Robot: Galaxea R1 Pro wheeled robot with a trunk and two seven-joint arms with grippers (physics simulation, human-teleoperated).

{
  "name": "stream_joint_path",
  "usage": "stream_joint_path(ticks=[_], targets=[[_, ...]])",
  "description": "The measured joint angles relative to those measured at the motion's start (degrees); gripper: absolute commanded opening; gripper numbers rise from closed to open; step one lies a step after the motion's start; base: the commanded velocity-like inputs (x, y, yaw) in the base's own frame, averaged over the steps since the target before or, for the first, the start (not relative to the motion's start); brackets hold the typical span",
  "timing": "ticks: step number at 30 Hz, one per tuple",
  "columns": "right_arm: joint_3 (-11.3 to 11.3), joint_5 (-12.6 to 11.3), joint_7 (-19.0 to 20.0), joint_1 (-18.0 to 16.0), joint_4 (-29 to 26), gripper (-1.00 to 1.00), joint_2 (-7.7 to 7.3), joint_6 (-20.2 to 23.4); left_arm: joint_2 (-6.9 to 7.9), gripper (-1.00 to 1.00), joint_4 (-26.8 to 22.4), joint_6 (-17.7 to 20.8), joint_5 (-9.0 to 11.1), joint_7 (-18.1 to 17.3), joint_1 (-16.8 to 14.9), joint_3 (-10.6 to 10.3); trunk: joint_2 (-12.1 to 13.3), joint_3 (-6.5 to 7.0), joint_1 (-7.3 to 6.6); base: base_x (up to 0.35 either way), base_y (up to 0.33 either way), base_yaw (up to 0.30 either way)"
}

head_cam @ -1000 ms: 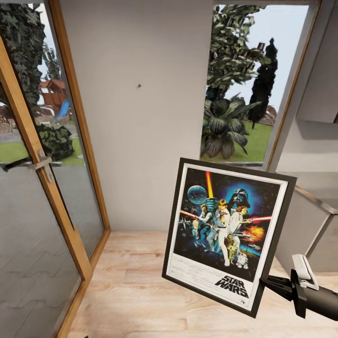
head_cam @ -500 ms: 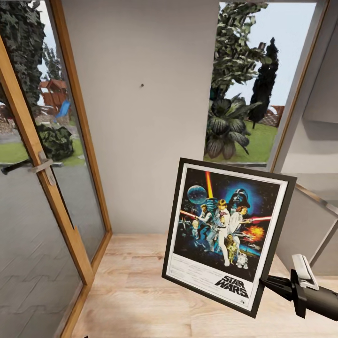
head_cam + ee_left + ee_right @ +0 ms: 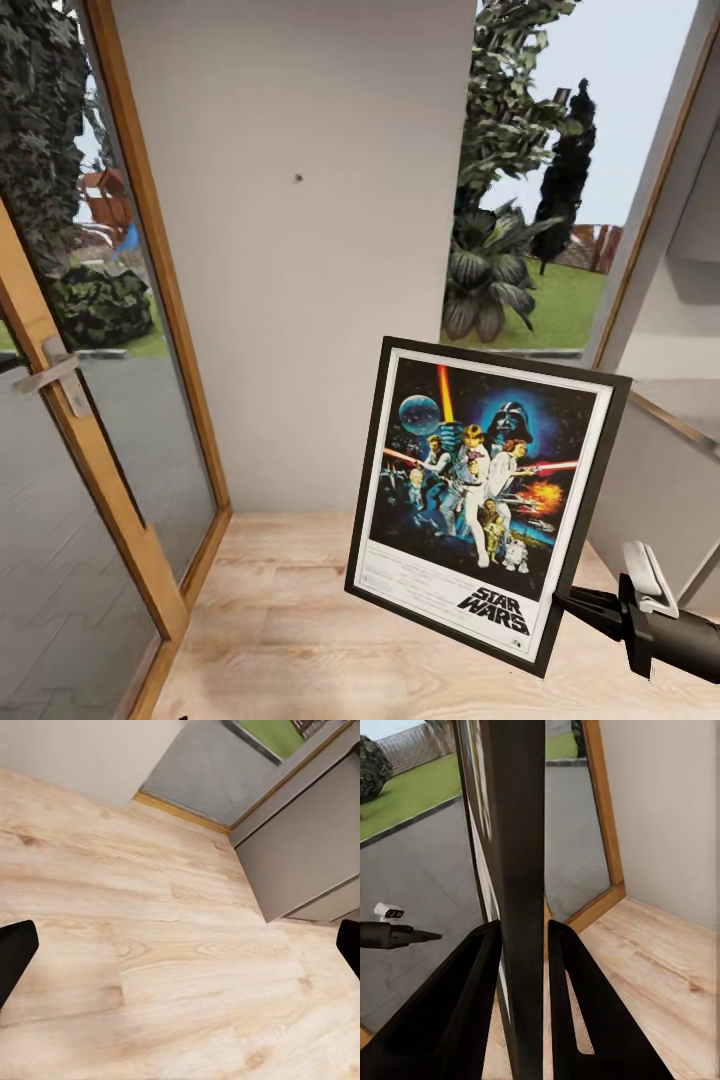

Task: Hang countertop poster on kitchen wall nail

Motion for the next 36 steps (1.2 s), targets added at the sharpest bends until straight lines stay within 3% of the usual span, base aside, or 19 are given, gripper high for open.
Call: stream_joint_path(ticks=[14,21,27,32,36], targets=[[0.0,0.0,0.0,0.0,0.0,-1.00,0.00,0.0,-0.01,1.00,0.0,0.0,0.0,0.0,0.0,0.0,0.0,0.00,0.00,0.334,0.000,0.000],[0.0,-0.1,0.0,0.0,0.0,-1.00,0.00,0.0,-0.06,1.00,0.0,0.0,-0.1,0.0,0.0,0.0,0.0,0.00,0.03,0.076,0.000,0.000],[1.3,-0.1,0.0,-0.3,-0.1,-1.00,1.41,0.1,-0.07,1.00,0.0,0.0,-0.1,0.0,0.0,0.0,0.0,0.00,0.03,0.000,0.000,0.000],[2.7,-1.2,-0.1,-4.6,-0.2,-1.00,1.80,5.3,-0.06,1.00,0.0,0.0,0.0,0.0,0.0,0.0,0.0,0.00,0.03,0.000,0.000,0.000],[6.5,-2.0,-0.1,-8.8,-0.2,-1.00,1.79,9.4,-0.06,1.00,0.0,0.0,0.0,0.0,0.0,0.0,0.0,0.00,0.03,0.000,0.000,0.000]])
